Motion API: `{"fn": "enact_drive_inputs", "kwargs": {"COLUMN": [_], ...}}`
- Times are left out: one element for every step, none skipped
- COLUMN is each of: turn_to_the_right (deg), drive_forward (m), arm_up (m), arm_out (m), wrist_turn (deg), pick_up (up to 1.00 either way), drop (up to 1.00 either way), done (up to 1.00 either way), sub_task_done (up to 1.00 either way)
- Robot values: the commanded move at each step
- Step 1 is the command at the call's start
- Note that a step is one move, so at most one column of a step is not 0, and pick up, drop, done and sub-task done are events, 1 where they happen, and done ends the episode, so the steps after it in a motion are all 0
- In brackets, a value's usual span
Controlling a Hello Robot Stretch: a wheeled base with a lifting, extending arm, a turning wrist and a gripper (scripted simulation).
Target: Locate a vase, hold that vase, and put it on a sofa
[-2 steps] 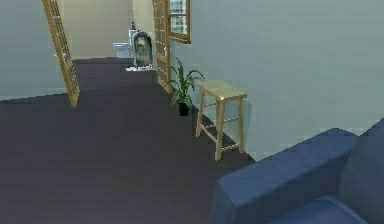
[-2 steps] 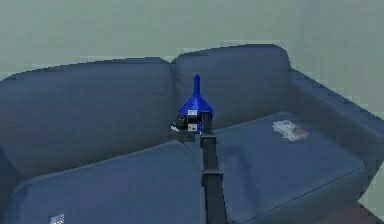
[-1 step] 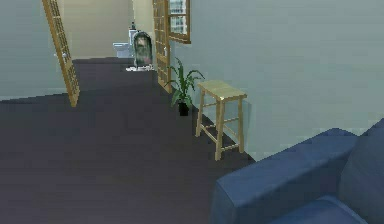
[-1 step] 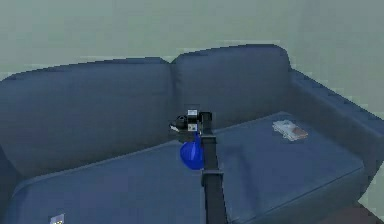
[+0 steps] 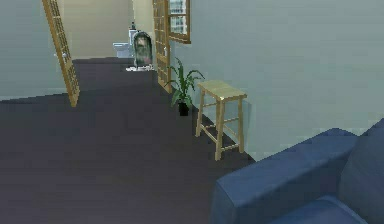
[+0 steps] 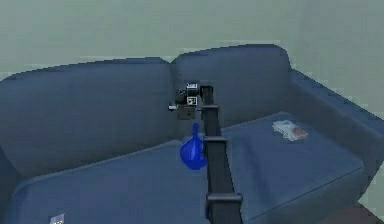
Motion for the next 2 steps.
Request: {"fn": "enact_drive_inputs", "kwargs": {"turn_to_the_right": [0.0, 0.0], "drive_forward": [0.00, 0.00], "arm_up": [0.00, 0.00], "arm_out": [-0.08, 0.00], "wrist_turn": [0.0, 0.0], "pick_up": [0.00, 0.00], "drop": [0.00, 0.00], "done": [0.00, 1.00], "sub_task_done": [0.00, 0.00]}}
